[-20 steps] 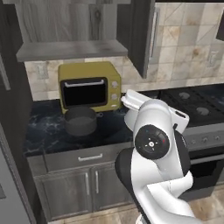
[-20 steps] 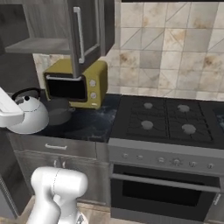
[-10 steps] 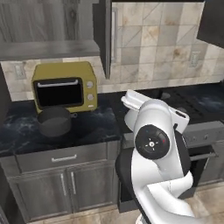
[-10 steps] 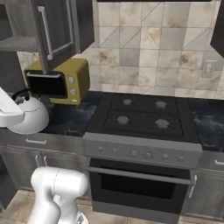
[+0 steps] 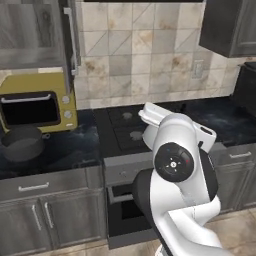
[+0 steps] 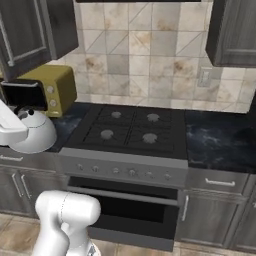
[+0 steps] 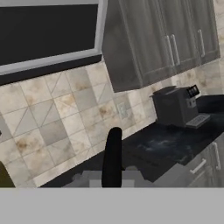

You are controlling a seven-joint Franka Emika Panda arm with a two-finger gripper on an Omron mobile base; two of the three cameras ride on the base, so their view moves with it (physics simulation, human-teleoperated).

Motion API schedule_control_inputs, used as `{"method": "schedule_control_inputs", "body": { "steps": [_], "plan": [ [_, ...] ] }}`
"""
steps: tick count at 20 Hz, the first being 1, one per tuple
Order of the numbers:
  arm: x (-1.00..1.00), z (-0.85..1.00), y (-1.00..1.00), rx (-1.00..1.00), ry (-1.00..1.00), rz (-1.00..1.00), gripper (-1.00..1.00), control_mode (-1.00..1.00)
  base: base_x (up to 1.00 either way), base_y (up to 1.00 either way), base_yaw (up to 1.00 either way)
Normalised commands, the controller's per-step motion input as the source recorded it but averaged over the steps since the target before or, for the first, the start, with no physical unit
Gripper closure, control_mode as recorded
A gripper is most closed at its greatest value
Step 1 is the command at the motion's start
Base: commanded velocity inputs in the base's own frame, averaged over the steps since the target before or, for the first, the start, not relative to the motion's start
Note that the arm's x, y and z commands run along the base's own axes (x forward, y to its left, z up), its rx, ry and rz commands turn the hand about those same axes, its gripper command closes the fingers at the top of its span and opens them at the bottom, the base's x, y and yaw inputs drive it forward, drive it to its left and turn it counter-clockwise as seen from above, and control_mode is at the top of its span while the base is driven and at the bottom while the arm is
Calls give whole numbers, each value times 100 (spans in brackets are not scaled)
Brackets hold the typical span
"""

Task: Pick the kettle from the cabinet and place it on a stove burner. Then pick the pot from the counter and place it on another stove burner. Finally, turn both burners on.

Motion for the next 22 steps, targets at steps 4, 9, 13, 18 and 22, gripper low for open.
{"method": "schedule_control_inputs", "body": {
  "steps": [4, 9, 13, 18, 22],
  "plan": [
    [0, 0, 0, 0, 0, 0, 100, 100, 0, -63, 0],
    [0, 0, 0, 0, 0, 0, 100, 100, 17, -45, 0],
    [0, 0, 0, 0, 0, 0, 100, 100, 35, -33, 0],
    [0, 0, 0, 0, 0, 0, 100, 100, 46, -23, 0],
    [0, 0, 0, 0, 0, 0, 100, 100, 47, -16, 0]
  ]
}}
